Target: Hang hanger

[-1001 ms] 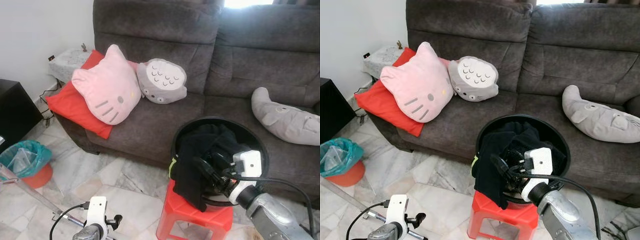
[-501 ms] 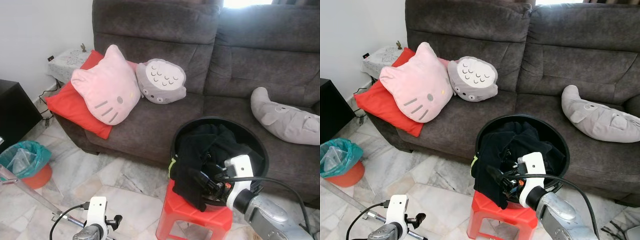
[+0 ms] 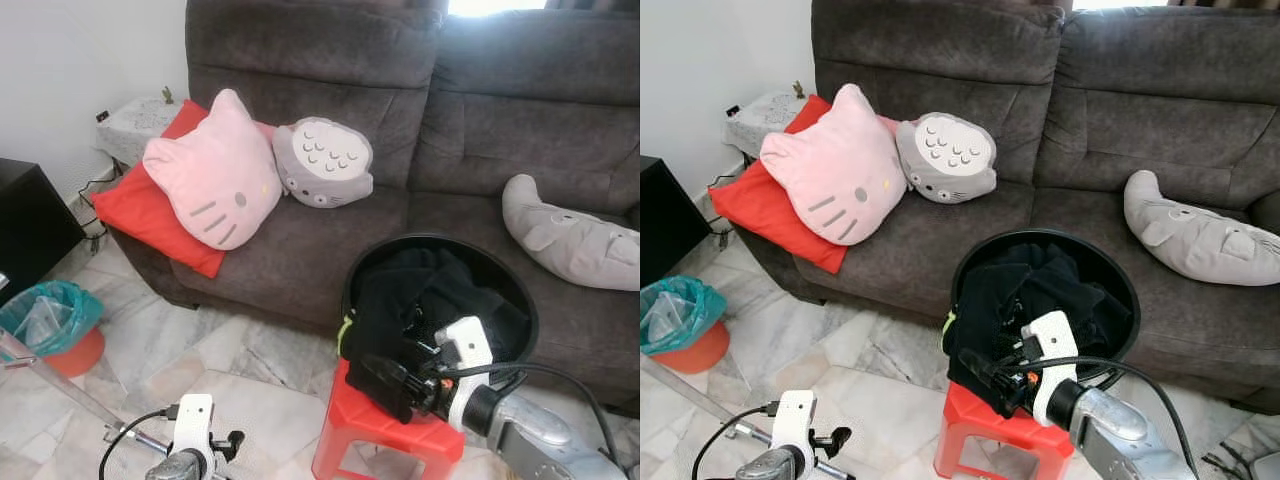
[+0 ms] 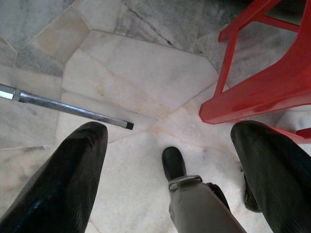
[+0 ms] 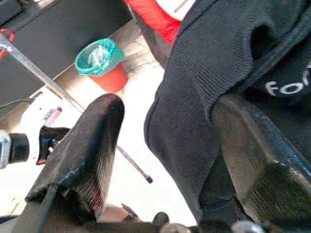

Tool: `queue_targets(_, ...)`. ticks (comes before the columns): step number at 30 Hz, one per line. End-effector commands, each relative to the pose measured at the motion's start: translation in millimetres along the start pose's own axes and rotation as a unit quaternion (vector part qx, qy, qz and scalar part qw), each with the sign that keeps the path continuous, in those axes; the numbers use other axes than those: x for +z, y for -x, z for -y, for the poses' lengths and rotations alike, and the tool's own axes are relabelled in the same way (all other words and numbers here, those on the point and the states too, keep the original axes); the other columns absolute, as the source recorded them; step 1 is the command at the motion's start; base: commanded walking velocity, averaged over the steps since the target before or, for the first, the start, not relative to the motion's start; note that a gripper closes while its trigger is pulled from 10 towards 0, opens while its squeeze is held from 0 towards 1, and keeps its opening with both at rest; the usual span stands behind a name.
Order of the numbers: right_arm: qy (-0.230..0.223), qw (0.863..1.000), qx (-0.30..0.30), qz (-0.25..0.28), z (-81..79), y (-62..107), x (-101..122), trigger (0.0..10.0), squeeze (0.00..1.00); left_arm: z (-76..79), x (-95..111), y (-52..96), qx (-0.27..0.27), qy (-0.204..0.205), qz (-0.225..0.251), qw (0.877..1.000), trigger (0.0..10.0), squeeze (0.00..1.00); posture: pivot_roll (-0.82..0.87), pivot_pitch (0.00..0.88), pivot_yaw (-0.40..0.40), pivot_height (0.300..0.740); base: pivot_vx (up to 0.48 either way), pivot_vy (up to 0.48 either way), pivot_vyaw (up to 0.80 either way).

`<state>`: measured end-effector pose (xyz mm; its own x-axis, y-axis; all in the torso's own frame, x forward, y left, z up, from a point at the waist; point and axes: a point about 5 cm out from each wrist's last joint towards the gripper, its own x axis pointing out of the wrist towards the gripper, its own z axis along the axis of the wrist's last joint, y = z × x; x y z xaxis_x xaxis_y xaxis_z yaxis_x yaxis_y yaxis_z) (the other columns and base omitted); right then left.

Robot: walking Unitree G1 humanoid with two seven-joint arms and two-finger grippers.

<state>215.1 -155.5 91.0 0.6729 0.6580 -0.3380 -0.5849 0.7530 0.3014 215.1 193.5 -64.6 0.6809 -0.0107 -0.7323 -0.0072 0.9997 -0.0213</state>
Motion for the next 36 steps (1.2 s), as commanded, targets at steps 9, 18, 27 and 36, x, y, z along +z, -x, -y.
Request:
queue_targets(9,0.046,0.998,0.037,0.022,1.2,-2.3,19,10.0,0.00,-2.6,-5,1.1,0.005,0.001,-0.011,1.000,10.0,0.00,-0.16,0.000,0.036,0.740,0.000,0.000,0.00)
queue_targets(18,0.079,0.993,0.085,0.024,3.2,-8.8,28,10.0,0.00,-2.4,-4,1.0,0.006,0.003,-0.010,1.000,10.0,0.00,-0.15,0.003,0.034,0.740,0.000,0.000,0.00)
queue_targets(27,0.097,0.983,0.156,0.008,-2.9,-9.9,27,10.0,0.00,-2.5,-5,1.0,0.008,0.005,-0.011,1.000,10.0,0.00,-0.15,0.004,0.034,0.740,0.000,0.000,0.00)
queue_targets(36,0.114,0.976,0.183,-0.008,-2.1,-8.4,25,10.0,0.00,-3.0,-7,1.5,0.009,0.004,-0.014,1.000,10.0,0.00,-0.15,0.002,0.035,0.740,0.000,0.000,0.00)
